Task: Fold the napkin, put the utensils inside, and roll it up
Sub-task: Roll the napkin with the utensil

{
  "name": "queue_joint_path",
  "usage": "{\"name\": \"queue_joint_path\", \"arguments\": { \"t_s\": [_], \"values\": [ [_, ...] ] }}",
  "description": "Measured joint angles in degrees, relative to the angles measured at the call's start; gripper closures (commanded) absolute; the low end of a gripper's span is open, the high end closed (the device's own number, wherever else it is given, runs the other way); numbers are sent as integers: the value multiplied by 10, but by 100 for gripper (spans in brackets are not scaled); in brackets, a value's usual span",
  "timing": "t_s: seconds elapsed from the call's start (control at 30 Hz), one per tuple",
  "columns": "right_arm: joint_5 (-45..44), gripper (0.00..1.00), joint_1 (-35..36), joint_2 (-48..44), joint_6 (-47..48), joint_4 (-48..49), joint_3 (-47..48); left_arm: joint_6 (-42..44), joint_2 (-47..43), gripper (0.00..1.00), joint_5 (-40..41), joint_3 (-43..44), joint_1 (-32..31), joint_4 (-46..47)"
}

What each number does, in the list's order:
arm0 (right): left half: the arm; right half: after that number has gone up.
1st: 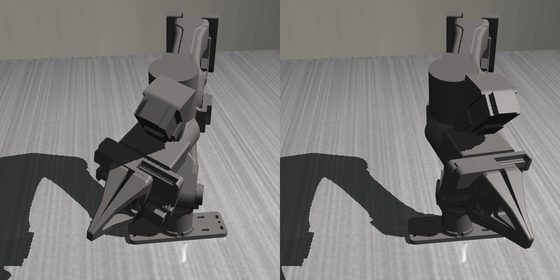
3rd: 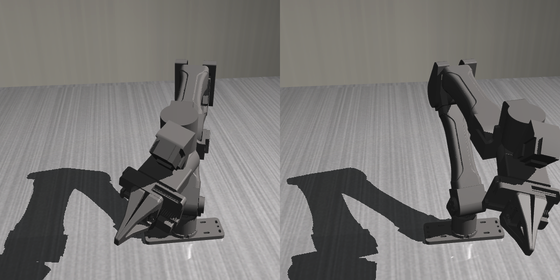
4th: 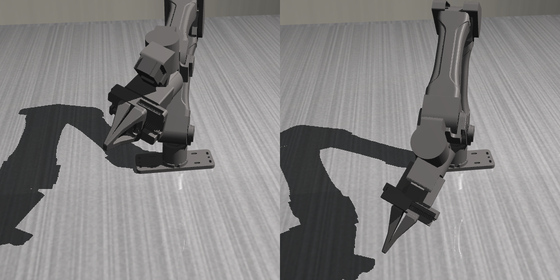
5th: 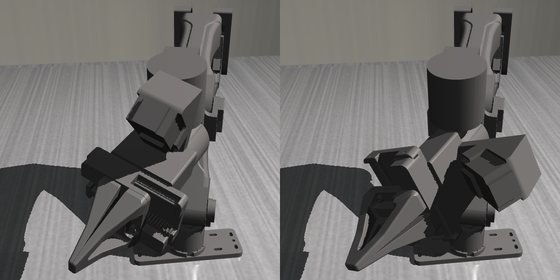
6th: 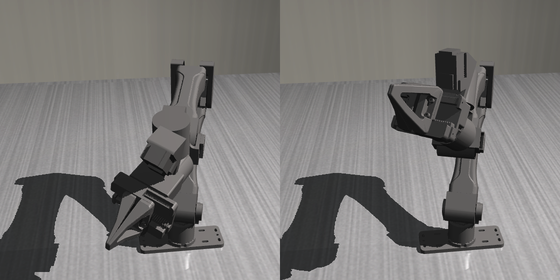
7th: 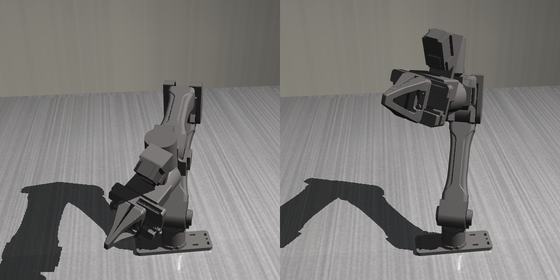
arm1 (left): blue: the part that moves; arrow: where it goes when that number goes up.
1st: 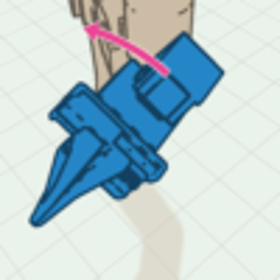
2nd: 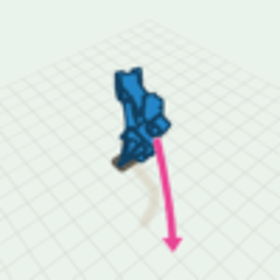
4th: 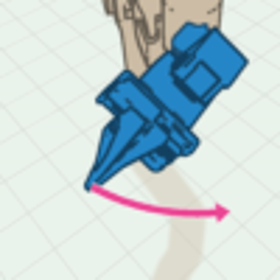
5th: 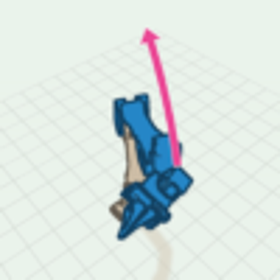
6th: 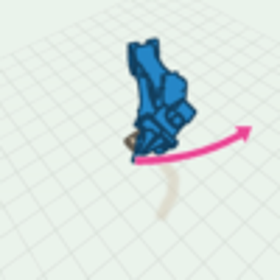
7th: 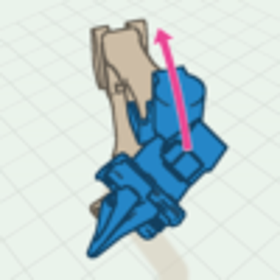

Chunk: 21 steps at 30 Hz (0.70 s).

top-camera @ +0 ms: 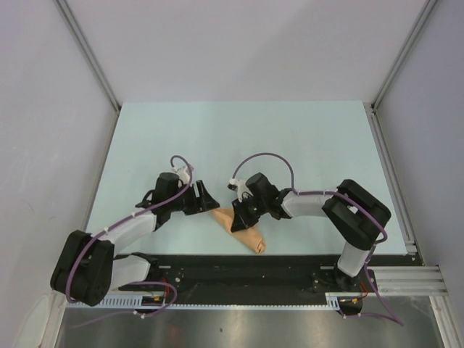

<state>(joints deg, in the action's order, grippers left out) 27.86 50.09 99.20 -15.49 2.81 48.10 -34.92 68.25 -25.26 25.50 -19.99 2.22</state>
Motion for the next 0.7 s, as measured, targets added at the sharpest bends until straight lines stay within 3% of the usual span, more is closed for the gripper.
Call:
{"name": "queue_joint_path", "arguments": {
  "t_s": [0.2,0.47,0.57,0.7],
  "values": [
    [84,95,-30,33,-30,36,0,-7,0,32,-8,-39,0,19],
    [123,94,-42,50,-42,57,0,-26,45,38,-25,-52,-2,77],
    [129,91,-44,52,-43,59,0,-37,65,43,-26,-52,-12,102],
    [131,83,-46,53,-44,60,0,-52,95,59,-26,-52,-37,137]
  ]
}}
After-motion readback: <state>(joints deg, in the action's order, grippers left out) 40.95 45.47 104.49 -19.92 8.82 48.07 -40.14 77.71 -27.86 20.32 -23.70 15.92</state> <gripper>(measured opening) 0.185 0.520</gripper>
